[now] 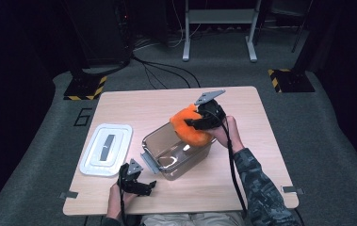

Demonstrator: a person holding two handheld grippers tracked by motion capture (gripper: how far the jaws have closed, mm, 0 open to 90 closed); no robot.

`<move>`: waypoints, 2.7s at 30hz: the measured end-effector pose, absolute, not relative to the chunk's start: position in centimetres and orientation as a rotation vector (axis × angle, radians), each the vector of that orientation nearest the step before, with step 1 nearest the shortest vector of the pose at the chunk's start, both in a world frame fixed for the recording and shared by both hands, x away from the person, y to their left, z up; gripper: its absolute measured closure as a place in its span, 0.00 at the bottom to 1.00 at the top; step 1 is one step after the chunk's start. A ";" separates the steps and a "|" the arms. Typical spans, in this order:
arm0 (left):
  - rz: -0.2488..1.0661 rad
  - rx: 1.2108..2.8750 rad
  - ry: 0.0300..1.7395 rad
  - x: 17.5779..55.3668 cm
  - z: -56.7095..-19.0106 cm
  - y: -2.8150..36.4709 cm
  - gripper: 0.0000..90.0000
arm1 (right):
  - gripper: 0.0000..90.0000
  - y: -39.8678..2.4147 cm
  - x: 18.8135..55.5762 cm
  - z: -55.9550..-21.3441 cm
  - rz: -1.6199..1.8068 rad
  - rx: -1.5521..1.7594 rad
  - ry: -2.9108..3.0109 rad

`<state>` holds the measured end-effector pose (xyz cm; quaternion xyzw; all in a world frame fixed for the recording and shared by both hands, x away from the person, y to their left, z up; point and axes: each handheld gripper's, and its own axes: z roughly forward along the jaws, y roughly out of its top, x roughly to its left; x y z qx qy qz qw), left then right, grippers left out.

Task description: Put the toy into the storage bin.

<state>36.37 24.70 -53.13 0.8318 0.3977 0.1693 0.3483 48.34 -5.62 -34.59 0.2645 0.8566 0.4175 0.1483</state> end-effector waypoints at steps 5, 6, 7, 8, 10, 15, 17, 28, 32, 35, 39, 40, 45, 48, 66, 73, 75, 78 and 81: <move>0.437 2.155 1.032 36.4 -53.1 24.7 0.00 | 0.62 -5.4 48.5 -35.2 1.199 0.771 2.479; 0.437 2.155 1.032 36.4 -53.1 24.7 0.00 | 0.62 -5.4 48.5 -35.2 1.199 0.771 2.479; 0.434 2.158 1.030 36.4 -53.1 24.7 0.00 | 0.62 -5.4 48.7 -35.4 1.204 0.776 2.484; 0.438 2.158 1.029 36.4 -53.1 24.7 0.00 | 0.61 -5.4 48.7 -35.5 1.207 0.776 2.485; 0.440 2.159 1.028 36.4 -53.1 24.7 0.00 | 0.61 -5.4 48.8 -35.5 1.209 0.775 2.486; 0.435 2.154 1.033 36.4 -53.1 24.7 0.00 | 0.60 -5.3 48.9 -35.9 1.206 0.779 2.498; 0.436 2.156 1.031 36.4 -53.1 24.7 0.00 | 0.60 -5.2 49.0 -36.2 1.193 0.782 2.514; 0.437 2.157 1.031 36.4 -53.1 24.7 0.00 | 0.48 -4.5 49.3 -37.2 1.117 0.789 2.550; 0.433 2.147 1.038 36.3 -53.2 24.7 0.00 | 0.42 -4.3 49.3 -37.4 1.078 0.804 2.553; 0.435 2.150 1.035 36.4 -53.1 24.7 0.00 | 0.40 -4.1 49.2 -37.5 1.045 0.811 2.556; 0.443 2.157 1.029 36.4 -53.1 24.7 0.00 | 0.41 -3.8 49.3 -37.8 0.983 0.798 2.566; 0.440 2.154 1.031 36.4 -53.1 24.7 0.00 | 0.43 -3.6 49.3 -38.0 0.955 0.800 2.571; 0.442 2.156 1.030 36.4 -53.1 24.7 0.00 | 0.45 -3.7 49.5 -38.0 0.902 0.837 2.558; 0.440 2.154 1.031 36.4 -53.1 24.7 0.00 | 0.46 -4.0 49.4 -38.1 0.899 0.852 2.566; 0.442 2.156 1.029 36.4 -53.1 24.7 0.00 | 0.70 -4.6 49.4 -39.6 0.811 0.945 2.619; 0.437 2.160 1.026 36.4 -53.1 24.7 0.00 | 0.68 -5.0 49.4 -39.9 0.818 0.986 2.605; 0.441 2.156 1.030 36.4 -53.1 24.7 0.00 | 0.60 -5.1 49.4 -39.7 0.837 0.990 2.596; 0.439 2.153 1.033 36.4 -53.1 24.7 0.00 | 0.53 -5.7 49.2 -39.3 0.913 0.995 2.579; 0.443 2.157 1.028 36.4 -53.1 24.7 0.00 | 0.49 -6.0 49.0 -39.1 0.926 1.001 2.556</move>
